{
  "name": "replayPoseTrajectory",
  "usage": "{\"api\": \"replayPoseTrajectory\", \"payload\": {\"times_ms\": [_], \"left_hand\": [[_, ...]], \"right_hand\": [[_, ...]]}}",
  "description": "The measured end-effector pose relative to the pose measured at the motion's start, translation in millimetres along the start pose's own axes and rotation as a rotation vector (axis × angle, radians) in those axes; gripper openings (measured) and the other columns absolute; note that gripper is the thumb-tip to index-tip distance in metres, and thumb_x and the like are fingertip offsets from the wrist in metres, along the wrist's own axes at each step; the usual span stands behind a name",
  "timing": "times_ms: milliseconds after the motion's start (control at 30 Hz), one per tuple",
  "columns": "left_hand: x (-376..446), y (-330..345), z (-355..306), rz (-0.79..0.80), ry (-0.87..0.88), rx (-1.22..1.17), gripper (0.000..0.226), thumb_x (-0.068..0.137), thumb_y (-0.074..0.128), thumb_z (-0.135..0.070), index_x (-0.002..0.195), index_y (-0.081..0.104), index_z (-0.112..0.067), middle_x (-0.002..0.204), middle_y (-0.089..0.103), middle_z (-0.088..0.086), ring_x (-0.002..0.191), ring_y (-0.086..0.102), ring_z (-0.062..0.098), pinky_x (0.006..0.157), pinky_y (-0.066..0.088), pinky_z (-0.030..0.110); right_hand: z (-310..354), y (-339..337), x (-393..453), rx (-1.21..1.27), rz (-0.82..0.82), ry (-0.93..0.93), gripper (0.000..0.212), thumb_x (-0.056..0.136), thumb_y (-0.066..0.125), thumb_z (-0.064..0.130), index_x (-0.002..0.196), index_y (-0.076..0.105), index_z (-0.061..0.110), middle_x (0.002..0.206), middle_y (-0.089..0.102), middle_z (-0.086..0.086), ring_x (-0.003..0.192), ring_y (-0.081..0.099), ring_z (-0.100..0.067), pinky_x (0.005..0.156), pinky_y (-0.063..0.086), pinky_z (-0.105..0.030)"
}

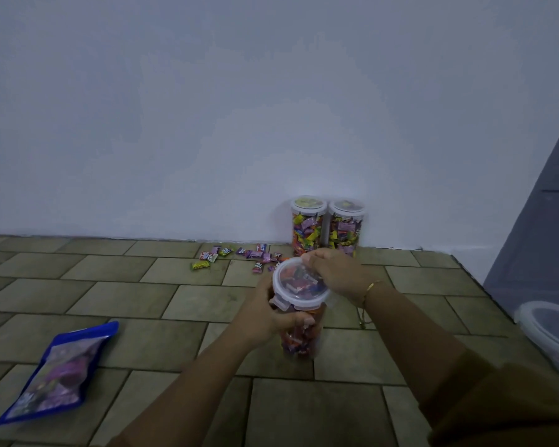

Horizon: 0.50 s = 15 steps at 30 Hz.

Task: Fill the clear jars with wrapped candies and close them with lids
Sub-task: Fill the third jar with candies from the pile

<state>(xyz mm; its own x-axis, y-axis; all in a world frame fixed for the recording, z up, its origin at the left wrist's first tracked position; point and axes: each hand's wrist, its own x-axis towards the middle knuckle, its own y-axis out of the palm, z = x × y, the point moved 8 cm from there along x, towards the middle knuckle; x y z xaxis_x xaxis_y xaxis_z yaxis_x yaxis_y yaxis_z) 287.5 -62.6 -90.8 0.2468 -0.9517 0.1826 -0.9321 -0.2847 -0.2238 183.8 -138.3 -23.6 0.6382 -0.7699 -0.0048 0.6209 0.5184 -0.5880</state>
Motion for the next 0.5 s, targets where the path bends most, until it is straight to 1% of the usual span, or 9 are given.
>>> {"api": "replayPoseTrajectory", "payload": {"times_ms": [67,133,200,233,267,333,400,467,500], "left_hand": [[-1,1,2,0.007,-0.004,-0.013,0.088,0.056,0.09,-0.017,0.131,0.045,-0.026,0.122,0.061,-0.008,0.112,0.057,0.006,0.085,0.049,0.016],[-2,1,3,-0.004,0.0,-0.026,0.096,0.054,0.091,-0.021,0.135,0.04,-0.026,0.128,0.057,-0.008,0.117,0.055,0.008,0.086,0.049,0.017],[-3,0,5,-0.029,0.006,-0.029,0.116,0.052,0.092,-0.026,0.146,0.024,-0.025,0.138,0.049,-0.007,0.124,0.05,0.009,0.094,0.048,0.021],[-4,1,6,-0.031,0.01,-0.028,0.125,0.053,0.092,-0.029,0.15,0.014,-0.028,0.142,0.045,-0.007,0.127,0.048,0.008,0.098,0.046,0.024],[-5,2,5,-0.033,0.02,-0.025,0.127,0.054,0.092,-0.03,0.15,0.008,-0.034,0.144,0.043,-0.008,0.128,0.046,0.007,0.101,0.045,0.026],[-7,2,0,-0.044,0.046,0.002,0.117,0.057,0.09,-0.03,0.144,0.014,-0.041,0.143,0.042,-0.01,0.128,0.045,0.006,0.099,0.044,0.02],[-8,2,-4,-0.064,0.064,0.005,0.103,0.058,0.087,-0.025,0.137,0.024,-0.04,0.14,0.043,-0.011,0.126,0.046,0.004,0.09,0.044,0.01],[-8,2,-6,-0.077,0.071,-0.005,0.094,0.059,0.086,-0.017,0.132,0.031,-0.039,0.136,0.045,-0.012,0.122,0.047,0.001,0.086,0.044,0.008],[-8,2,-7,-0.08,0.077,-0.005,0.091,0.059,0.086,-0.015,0.129,0.034,-0.039,0.135,0.046,-0.012,0.12,0.048,-0.001,0.085,0.044,0.008]], "right_hand": [[-5,4,4,0.004,-0.018,0.021,0.029,0.099,0.041,0.034,0.091,0.06,0.013,0.083,0.058,-0.004,0.073,0.05,-0.016,0.073,0.037,-0.028],[-5,4,7,-0.009,-0.035,0.011,0.031,0.099,0.042,0.032,0.096,0.063,0.01,0.087,0.058,-0.006,0.078,0.05,-0.018,0.072,0.037,-0.028],[-2,4,8,-0.046,-0.033,-0.023,0.031,0.099,0.042,0.03,0.106,0.063,0.008,0.092,0.058,-0.005,0.082,0.051,-0.016,0.069,0.038,-0.027],[-1,5,8,-0.061,-0.027,-0.04,0.03,0.099,0.042,0.028,0.111,0.061,0.009,0.095,0.057,-0.004,0.086,0.051,-0.015,0.07,0.039,-0.026],[0,6,9,-0.071,-0.026,-0.051,0.029,0.1,0.042,0.027,0.117,0.058,0.01,0.1,0.056,-0.002,0.09,0.051,-0.014,0.073,0.039,-0.025],[-1,7,10,-0.072,-0.032,-0.056,0.029,0.1,0.042,0.026,0.122,0.055,0.012,0.105,0.056,-0.002,0.095,0.052,-0.014,0.08,0.04,-0.025],[-6,7,11,-0.007,-0.043,-0.031,0.028,0.099,0.043,0.031,0.115,0.058,0.013,0.102,0.06,-0.005,0.091,0.055,-0.016,0.081,0.043,-0.029],[-17,8,11,0.116,-0.061,0.027,0.029,0.098,0.044,0.038,0.099,0.063,0.015,0.092,0.063,-0.007,0.079,0.057,-0.019,0.071,0.047,-0.027],[-23,8,10,0.164,-0.073,0.069,0.034,0.097,0.044,0.042,0.093,0.064,0.015,0.087,0.063,-0.007,0.071,0.058,-0.019,0.06,0.047,-0.022]]}}
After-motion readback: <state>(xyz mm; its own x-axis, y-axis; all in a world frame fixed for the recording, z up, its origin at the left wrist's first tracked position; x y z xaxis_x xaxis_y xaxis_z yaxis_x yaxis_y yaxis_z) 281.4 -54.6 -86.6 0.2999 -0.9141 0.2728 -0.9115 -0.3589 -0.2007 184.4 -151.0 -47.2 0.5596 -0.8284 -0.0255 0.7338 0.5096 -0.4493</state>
